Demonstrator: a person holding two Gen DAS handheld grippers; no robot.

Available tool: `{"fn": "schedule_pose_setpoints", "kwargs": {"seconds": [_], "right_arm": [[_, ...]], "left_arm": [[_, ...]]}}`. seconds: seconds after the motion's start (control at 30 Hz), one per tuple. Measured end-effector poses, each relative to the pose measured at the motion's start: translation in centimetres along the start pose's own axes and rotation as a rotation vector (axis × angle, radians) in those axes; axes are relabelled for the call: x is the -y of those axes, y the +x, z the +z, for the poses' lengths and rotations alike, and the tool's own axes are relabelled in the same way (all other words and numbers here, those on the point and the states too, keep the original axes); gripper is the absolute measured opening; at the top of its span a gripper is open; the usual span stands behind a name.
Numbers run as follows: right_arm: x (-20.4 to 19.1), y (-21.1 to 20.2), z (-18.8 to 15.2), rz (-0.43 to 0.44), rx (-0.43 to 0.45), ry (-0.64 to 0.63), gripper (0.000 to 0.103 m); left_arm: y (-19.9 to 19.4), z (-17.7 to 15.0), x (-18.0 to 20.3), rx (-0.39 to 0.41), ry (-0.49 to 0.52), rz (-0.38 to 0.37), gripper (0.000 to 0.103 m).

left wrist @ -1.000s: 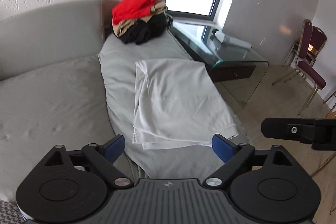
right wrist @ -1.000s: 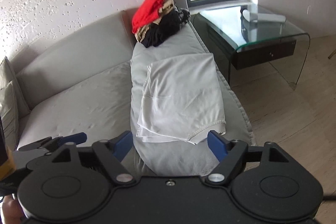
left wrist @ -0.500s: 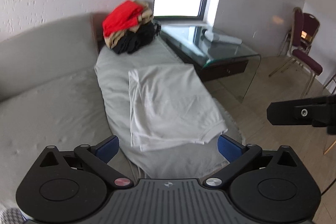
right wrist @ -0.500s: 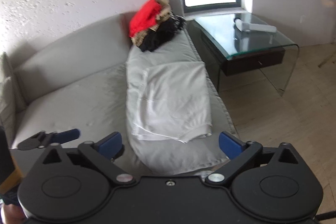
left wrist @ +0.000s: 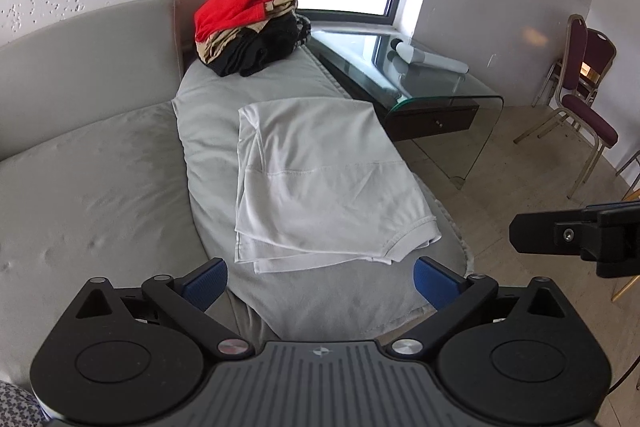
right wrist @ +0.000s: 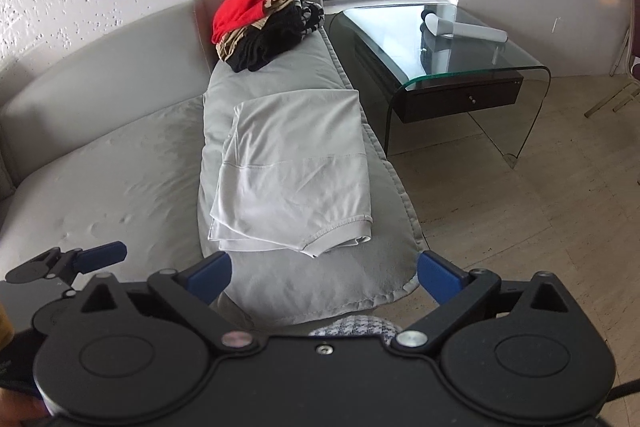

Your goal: Fold clothes

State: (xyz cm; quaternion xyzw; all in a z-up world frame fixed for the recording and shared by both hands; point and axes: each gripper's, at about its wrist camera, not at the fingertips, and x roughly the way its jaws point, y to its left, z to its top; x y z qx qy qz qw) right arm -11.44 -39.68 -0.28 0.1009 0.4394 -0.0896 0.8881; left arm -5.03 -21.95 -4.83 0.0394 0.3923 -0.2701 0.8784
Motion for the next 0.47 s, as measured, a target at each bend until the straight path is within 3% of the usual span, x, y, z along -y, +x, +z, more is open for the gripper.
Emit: {"fn": "schedule_pose_setpoints", "kwargs": {"seconds": [0.47], "right_arm": [[-0.2,1.3,-0.3,0.012,-0.016,-0.001,0.1]], "left_arm": [[0.6,-0.3,-0.3,0.026,0.016,0.01,0.102]]}}
